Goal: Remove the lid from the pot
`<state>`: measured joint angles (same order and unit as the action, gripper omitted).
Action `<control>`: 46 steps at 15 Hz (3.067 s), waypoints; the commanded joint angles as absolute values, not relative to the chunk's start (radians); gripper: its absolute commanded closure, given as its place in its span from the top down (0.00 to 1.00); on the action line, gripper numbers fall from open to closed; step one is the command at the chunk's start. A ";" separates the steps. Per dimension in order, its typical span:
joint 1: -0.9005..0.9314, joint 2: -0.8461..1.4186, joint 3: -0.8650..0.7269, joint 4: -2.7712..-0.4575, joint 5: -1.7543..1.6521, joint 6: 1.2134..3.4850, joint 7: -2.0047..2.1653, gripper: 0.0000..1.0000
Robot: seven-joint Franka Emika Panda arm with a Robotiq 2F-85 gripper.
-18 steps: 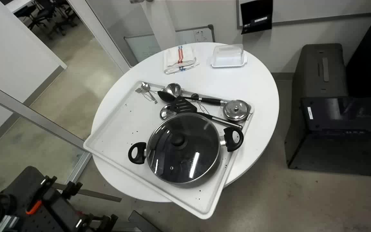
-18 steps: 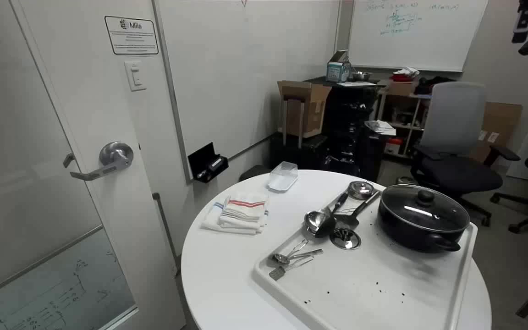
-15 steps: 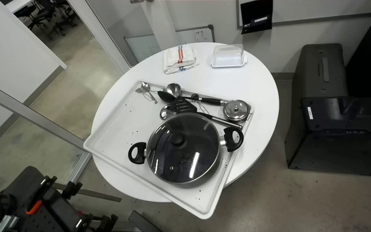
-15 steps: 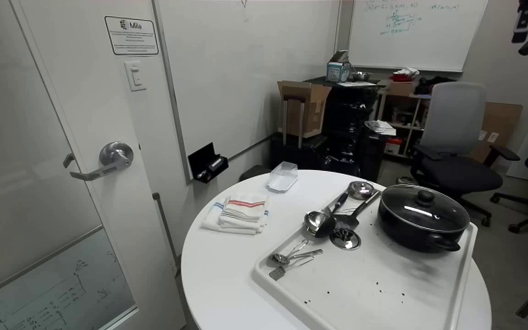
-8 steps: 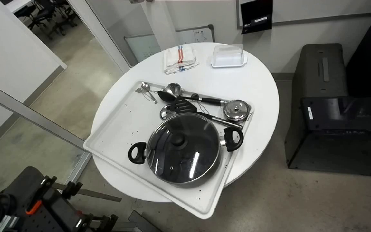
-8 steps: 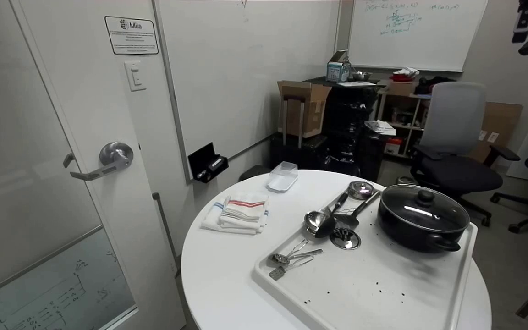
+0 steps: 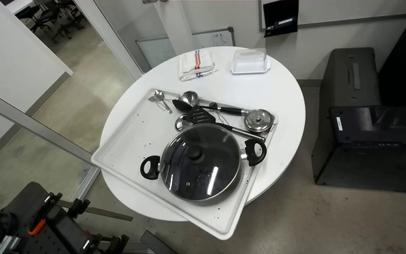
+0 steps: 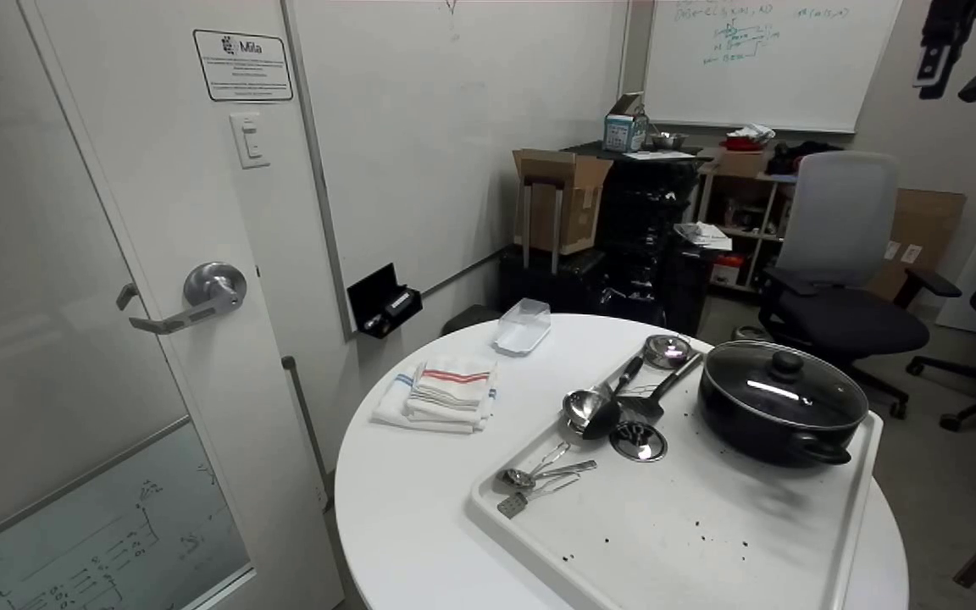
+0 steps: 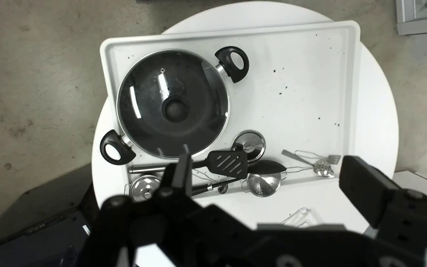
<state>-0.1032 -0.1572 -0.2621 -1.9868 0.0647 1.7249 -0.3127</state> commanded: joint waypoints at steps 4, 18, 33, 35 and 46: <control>-0.128 0.014 -0.215 -1.986 0.037 1.847 -0.195 1.00; -0.146 0.376 -0.191 -2.052 0.015 2.350 -0.014 1.00; -0.151 0.555 -0.182 -2.093 0.010 2.533 0.038 1.00; -0.149 0.570 -0.175 -2.088 0.014 2.532 0.043 1.00; -0.143 0.644 -0.171 -2.043 0.017 2.507 0.093 1.00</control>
<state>-0.1451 0.6157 -0.1682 -2.0716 0.0164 2.5110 0.0629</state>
